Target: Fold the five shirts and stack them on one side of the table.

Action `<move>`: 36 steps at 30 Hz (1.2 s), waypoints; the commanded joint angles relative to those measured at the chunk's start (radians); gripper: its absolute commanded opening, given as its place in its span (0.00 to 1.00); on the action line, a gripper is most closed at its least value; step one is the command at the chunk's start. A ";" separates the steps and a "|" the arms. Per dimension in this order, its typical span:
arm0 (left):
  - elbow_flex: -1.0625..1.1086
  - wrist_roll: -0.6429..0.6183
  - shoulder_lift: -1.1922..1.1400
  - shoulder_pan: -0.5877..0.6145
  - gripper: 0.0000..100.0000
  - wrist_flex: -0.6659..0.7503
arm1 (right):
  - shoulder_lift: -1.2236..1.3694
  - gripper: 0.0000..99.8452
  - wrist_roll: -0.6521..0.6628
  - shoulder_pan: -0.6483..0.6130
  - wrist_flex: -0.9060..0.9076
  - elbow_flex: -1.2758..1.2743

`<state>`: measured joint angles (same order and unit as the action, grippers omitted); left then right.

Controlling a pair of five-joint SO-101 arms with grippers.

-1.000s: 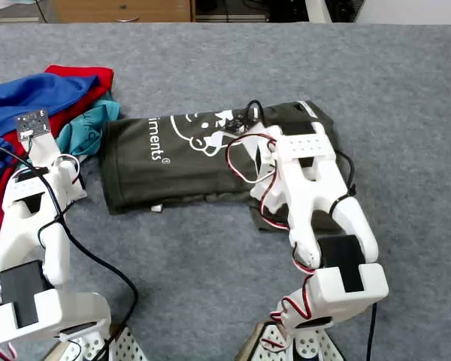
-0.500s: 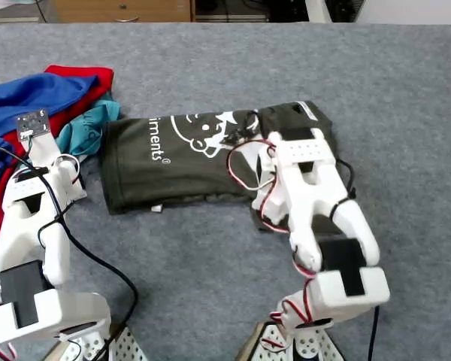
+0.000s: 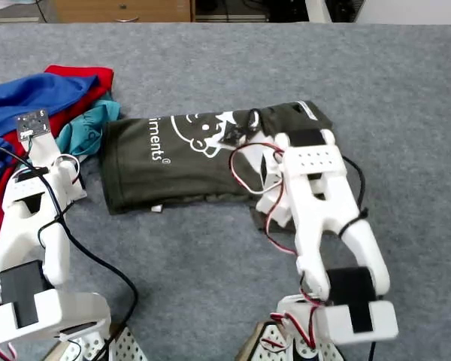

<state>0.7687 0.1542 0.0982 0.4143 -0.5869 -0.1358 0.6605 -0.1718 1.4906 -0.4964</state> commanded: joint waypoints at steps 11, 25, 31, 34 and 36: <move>-0.044 -0.002 0.002 0.006 0.02 -0.005 | -0.159 0.22 0.381 0.162 -0.347 -0.306; -0.044 -0.002 0.001 -0.003 0.02 0.000 | 0.053 0.22 0.417 0.180 -0.419 -0.311; -0.044 -0.002 0.001 -0.003 0.02 0.000 | 0.097 0.22 0.443 0.182 -0.427 -0.308; -0.044 -0.002 0.001 -0.003 0.02 -0.005 | 0.130 0.21 0.443 0.189 -0.427 -0.278; -0.043 -0.002 0.001 -0.003 0.02 -0.005 | 0.143 0.18 0.443 0.186 -0.427 -0.271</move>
<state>0.7687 0.1542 0.0921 0.4143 -0.5869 -0.0345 1.0871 0.0000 1.0702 -0.7695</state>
